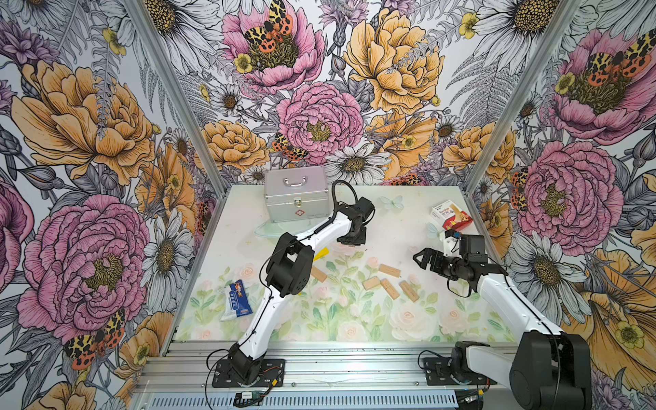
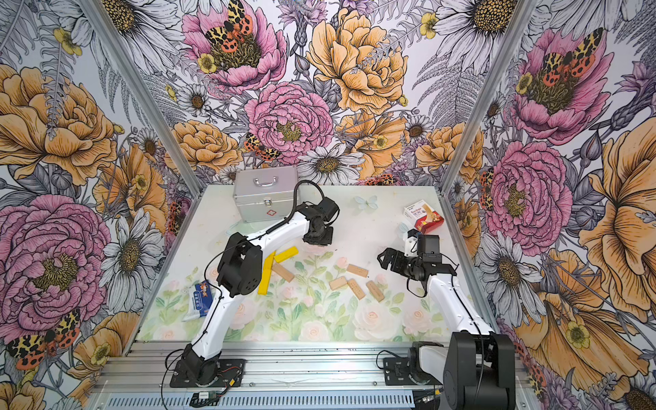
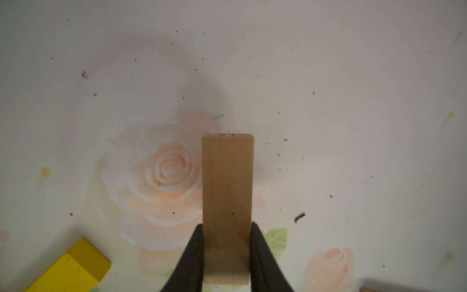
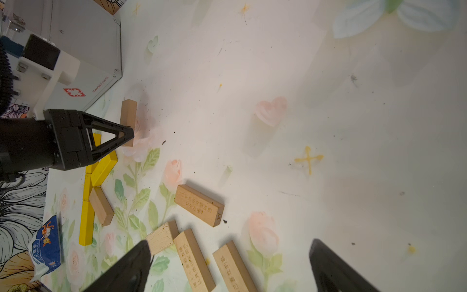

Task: Assemble the letter k with building blocks
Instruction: Place the building block at the center of the board.

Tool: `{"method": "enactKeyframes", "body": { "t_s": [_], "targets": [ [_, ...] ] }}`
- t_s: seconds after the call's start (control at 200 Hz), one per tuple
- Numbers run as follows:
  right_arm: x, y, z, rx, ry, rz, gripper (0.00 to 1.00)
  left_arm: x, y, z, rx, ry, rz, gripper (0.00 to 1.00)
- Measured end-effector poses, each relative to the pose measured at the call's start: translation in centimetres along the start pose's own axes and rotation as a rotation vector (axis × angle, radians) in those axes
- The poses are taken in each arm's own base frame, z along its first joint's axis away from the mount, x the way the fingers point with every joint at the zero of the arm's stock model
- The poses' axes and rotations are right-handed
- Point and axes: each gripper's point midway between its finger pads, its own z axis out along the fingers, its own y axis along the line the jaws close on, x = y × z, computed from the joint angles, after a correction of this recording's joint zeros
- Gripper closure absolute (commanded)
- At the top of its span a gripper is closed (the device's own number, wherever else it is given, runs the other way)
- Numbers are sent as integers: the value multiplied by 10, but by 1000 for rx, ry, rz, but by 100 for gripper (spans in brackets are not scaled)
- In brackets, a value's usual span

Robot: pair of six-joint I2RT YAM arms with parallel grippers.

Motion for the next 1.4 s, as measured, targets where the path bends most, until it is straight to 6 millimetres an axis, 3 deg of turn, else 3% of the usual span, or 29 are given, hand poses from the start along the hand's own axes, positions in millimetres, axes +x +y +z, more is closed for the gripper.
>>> {"method": "enactKeyframes", "body": {
  "t_s": [0.335,0.775,1.091,1.401],
  "targets": [
    [1,3,1,-21,11,2,1,11,5,7,-41,19,-53,100],
    [2,11,3,-74,20,2,1,29,-16,5,-42,23,-99,100],
    [2,13,3,-82,23,3,1,27,-18,4,-38,19,-108,100],
    [2,13,3,-82,23,2,1,21,-33,-3,-10,-8,-118,100]
  ]
}}
